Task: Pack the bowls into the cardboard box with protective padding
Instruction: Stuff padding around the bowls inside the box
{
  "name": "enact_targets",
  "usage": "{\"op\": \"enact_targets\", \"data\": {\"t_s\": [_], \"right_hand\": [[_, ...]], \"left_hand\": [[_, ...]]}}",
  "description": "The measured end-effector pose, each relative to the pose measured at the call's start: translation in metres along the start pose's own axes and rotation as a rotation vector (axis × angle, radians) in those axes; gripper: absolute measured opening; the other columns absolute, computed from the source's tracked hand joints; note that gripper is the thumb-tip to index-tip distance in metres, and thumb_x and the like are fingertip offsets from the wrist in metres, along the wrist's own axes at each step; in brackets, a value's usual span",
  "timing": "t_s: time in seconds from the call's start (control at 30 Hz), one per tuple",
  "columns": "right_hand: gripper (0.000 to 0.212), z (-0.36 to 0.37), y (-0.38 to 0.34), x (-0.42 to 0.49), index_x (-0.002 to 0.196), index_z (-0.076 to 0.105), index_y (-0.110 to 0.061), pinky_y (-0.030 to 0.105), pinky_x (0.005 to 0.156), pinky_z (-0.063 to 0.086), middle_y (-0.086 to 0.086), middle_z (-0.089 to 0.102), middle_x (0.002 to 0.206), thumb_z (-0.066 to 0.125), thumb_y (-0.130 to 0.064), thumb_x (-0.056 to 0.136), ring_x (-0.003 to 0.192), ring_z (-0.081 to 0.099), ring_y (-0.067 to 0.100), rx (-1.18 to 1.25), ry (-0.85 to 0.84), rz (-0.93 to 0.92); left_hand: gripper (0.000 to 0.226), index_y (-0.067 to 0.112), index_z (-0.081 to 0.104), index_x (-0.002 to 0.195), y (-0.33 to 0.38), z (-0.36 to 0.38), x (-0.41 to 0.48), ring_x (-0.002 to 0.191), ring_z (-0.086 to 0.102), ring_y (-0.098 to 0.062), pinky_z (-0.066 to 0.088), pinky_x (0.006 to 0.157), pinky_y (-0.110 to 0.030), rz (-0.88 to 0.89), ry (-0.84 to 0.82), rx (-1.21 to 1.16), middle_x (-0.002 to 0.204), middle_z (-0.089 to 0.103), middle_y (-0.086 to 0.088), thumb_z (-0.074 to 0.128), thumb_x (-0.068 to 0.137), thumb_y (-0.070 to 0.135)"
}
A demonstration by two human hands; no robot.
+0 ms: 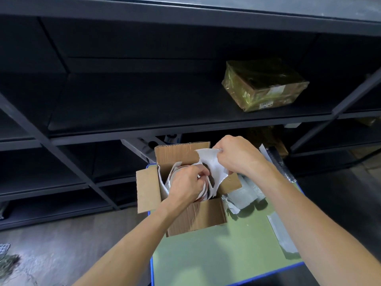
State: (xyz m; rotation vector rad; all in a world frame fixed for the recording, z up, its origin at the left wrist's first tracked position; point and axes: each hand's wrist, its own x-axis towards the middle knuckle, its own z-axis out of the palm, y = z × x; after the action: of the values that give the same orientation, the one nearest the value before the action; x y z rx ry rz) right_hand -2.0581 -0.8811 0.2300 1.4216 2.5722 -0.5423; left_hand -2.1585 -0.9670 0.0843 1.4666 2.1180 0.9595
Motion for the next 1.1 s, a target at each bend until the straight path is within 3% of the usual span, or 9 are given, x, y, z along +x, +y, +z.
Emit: {"op": "enact_targets", "data": {"t_s": [0.13, 0.27, 0.43, 0.53, 0.63, 0.83, 0.93, 1.0, 1.1], "right_hand": [[0.037, 0.015, 0.002, 0.0, 0.099, 0.069, -0.001, 0.02, 0.043, 0.038, 0.012, 0.069, 0.061, 0.04, 0.004, 0.077, 0.054, 0.069, 0.025, 0.013, -0.039, 0.022], [0.031, 0.029, 0.005, 0.001, 0.093, 0.067, -0.004, 0.023, 0.046, 0.037, 0.008, 0.066, 0.051, 0.039, -0.001, 0.081, 0.054, 0.069, 0.021, 0.113, -0.044, 0.072], [0.024, 0.031, 0.007, -0.002, 0.089, 0.065, -0.006, 0.031, 0.053, 0.045, 0.007, 0.062, 0.055, 0.041, -0.005, 0.084, 0.059, 0.065, 0.027, 0.097, 0.02, 0.062], [0.021, 0.024, 0.007, -0.007, 0.087, 0.063, -0.007, 0.029, 0.047, 0.033, 0.006, 0.052, 0.061, 0.042, -0.003, 0.085, 0.056, 0.05, 0.024, 0.023, 0.122, 0.017], [0.02, 0.021, 0.007, -0.01, 0.086, 0.061, -0.012, 0.029, 0.047, 0.033, 0.006, 0.055, 0.068, 0.043, -0.002, 0.086, 0.064, 0.053, 0.027, -0.04, 0.189, -0.029], [0.013, 0.039, 0.012, -0.005, 0.071, 0.048, -0.009, 0.033, 0.048, 0.027, 0.008, 0.047, 0.065, 0.042, 0.001, 0.075, 0.067, 0.05, 0.035, -0.026, 0.096, -0.052], [0.028, 0.048, 0.011, -0.004, 0.095, 0.065, -0.009, 0.032, 0.049, 0.029, 0.012, 0.057, 0.082, 0.042, -0.002, 0.081, 0.079, 0.055, 0.036, 0.027, 0.083, -0.016], [0.035, 0.05, 0.009, -0.004, 0.114, 0.064, -0.009, 0.032, 0.057, 0.033, 0.015, 0.059, 0.1, 0.042, -0.004, 0.087, 0.09, 0.057, 0.035, 0.058, 0.068, 0.025], [0.036, 0.05, 0.01, -0.005, 0.121, 0.061, -0.008, 0.032, 0.064, 0.036, 0.017, 0.059, 0.11, 0.043, -0.004, 0.09, 0.097, 0.058, 0.035, 0.065, 0.067, 0.07]], "left_hand": [[0.021, 0.022, 0.075, 0.104, -0.001, -0.002, -0.001, 0.093, 0.065, -0.012, 0.046, 0.088, -0.028, 0.012, 0.004, -0.01, 0.097, 0.075, 0.007, 0.058, 0.092, 0.016], [0.021, 0.024, 0.075, 0.101, -0.001, 0.0, -0.001, 0.09, 0.066, -0.012, 0.045, 0.092, -0.031, 0.024, 0.028, 0.003, 0.092, 0.075, 0.008, 0.059, 0.091, 0.017], [0.022, 0.022, 0.076, 0.104, 0.001, -0.001, -0.003, 0.09, 0.064, -0.011, 0.033, 0.074, -0.016, 0.045, 0.037, -0.005, 0.094, 0.075, 0.007, 0.059, 0.091, 0.015], [0.02, 0.024, 0.075, 0.104, 0.0, -0.001, -0.002, 0.091, 0.065, -0.011, 0.04, 0.082, -0.021, 0.035, 0.026, -0.015, 0.095, 0.075, 0.009, 0.06, 0.093, 0.018], [0.02, 0.025, 0.074, 0.105, -0.002, 0.0, -0.001, 0.091, 0.065, -0.009, 0.043, 0.092, -0.026, 0.029, 0.013, -0.019, 0.096, 0.075, 0.011, 0.059, 0.093, 0.019], [0.02, 0.028, 0.074, 0.101, -0.004, 0.002, 0.0, 0.084, 0.066, -0.011, 0.044, 0.089, -0.029, 0.045, 0.017, 0.02, 0.086, 0.074, 0.008, 0.058, 0.092, 0.02], [0.021, 0.026, 0.074, 0.103, -0.004, 0.003, 0.0, 0.085, 0.066, -0.012, 0.043, 0.086, -0.026, 0.056, 0.025, 0.02, 0.088, 0.075, 0.006, 0.059, 0.092, 0.019], [0.021, 0.026, 0.075, 0.104, -0.003, 0.002, -0.001, 0.086, 0.066, -0.012, 0.04, 0.084, -0.024, 0.056, 0.032, 0.018, 0.089, 0.075, 0.006, 0.059, 0.092, 0.019], [0.023, 0.027, 0.074, 0.103, -0.002, 0.002, -0.002, 0.085, 0.064, -0.012, 0.037, 0.077, -0.022, 0.036, 0.021, 0.01, 0.087, 0.074, 0.006, 0.057, 0.091, 0.019]]}}
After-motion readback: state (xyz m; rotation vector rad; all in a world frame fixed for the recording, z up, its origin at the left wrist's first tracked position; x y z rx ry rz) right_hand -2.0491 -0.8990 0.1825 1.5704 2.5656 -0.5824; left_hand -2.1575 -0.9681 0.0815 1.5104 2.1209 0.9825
